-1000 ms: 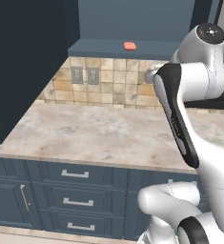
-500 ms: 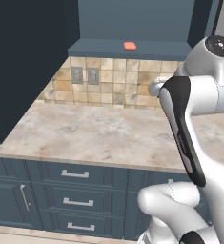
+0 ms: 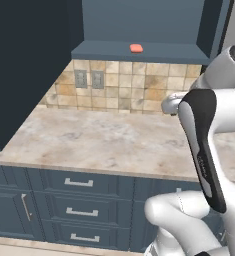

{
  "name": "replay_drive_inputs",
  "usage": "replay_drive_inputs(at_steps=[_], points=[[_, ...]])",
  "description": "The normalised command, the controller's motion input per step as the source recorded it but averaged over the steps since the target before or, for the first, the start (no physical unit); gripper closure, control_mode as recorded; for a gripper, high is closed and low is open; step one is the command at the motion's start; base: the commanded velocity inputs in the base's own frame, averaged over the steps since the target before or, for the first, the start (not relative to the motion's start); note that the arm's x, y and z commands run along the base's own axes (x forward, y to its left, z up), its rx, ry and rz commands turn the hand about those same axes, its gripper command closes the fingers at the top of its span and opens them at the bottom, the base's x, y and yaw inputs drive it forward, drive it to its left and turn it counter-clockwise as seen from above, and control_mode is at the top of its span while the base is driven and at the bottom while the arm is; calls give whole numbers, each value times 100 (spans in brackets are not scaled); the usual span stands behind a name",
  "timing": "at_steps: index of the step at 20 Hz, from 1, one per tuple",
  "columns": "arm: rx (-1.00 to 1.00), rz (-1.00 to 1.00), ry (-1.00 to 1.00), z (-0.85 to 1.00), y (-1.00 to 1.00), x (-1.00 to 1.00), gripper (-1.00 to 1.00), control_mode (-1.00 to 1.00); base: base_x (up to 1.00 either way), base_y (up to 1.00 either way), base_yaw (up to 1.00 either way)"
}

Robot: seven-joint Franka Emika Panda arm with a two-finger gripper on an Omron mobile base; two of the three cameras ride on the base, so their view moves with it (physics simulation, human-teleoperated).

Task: Pick up the bar soap and bar soap from the sink, and place them back in the cabinet, and close the cabinet door.

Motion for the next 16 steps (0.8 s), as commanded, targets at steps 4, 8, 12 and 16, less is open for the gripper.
replay_drive_inputs(at_steps=[4,8,12,16], points=[[0,0,15,0,0,-51,-100,-100,0,0,0],[0,0,14,0,0,-47,-100,-100,0,0,0],[0,0,11,0,0,-47,-100,-100,0,0,0],[0,0,3,0,0,-34,-100,-100,0,0,0]])
